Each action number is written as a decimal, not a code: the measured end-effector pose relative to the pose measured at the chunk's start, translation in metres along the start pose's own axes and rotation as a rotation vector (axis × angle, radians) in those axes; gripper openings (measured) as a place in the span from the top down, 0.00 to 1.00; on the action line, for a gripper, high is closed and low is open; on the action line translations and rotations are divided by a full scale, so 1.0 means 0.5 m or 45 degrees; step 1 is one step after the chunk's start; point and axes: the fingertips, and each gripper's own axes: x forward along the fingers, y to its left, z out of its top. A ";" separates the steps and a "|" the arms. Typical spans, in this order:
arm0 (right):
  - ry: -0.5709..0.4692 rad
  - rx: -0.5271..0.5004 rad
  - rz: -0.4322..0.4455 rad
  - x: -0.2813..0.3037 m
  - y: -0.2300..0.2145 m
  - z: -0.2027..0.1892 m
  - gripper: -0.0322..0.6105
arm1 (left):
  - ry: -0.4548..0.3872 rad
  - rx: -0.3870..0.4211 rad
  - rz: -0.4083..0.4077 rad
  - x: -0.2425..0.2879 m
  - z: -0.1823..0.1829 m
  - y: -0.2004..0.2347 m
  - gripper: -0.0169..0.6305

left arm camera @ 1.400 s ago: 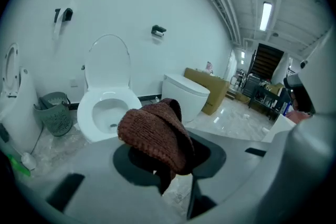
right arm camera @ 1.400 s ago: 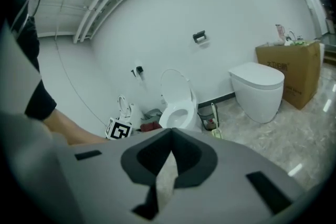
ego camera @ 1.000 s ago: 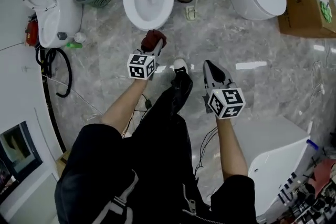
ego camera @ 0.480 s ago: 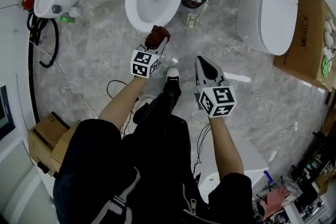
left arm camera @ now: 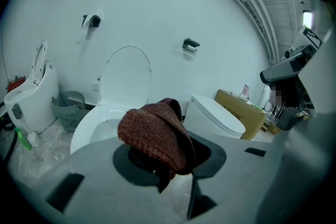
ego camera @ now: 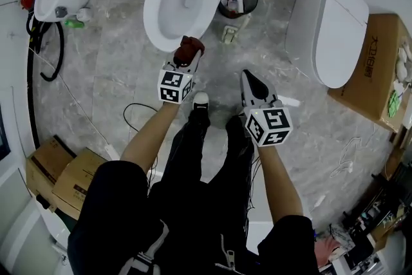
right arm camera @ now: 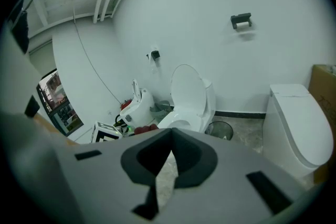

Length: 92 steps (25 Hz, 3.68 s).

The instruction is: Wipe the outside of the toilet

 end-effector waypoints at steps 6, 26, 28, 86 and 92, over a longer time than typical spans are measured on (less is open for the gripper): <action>-0.025 0.043 0.050 0.065 -0.096 -0.010 0.95 | -0.030 -0.111 0.078 0.094 -0.029 -0.024 0.80; 0.154 -0.083 0.434 0.290 -0.479 -0.139 0.95 | -0.207 -0.310 0.587 0.574 -0.147 0.026 0.80; 0.156 -0.062 0.419 0.304 -0.514 -0.164 0.95 | -0.210 -0.302 0.608 0.617 -0.163 0.051 0.80; 0.404 -0.097 0.544 0.370 -0.228 -0.413 0.95 | -0.090 -0.279 0.688 0.305 -0.476 0.209 0.81; 0.423 -0.101 0.552 0.383 -0.181 -0.425 0.95 | -0.069 -0.289 0.685 0.257 -0.502 0.227 0.81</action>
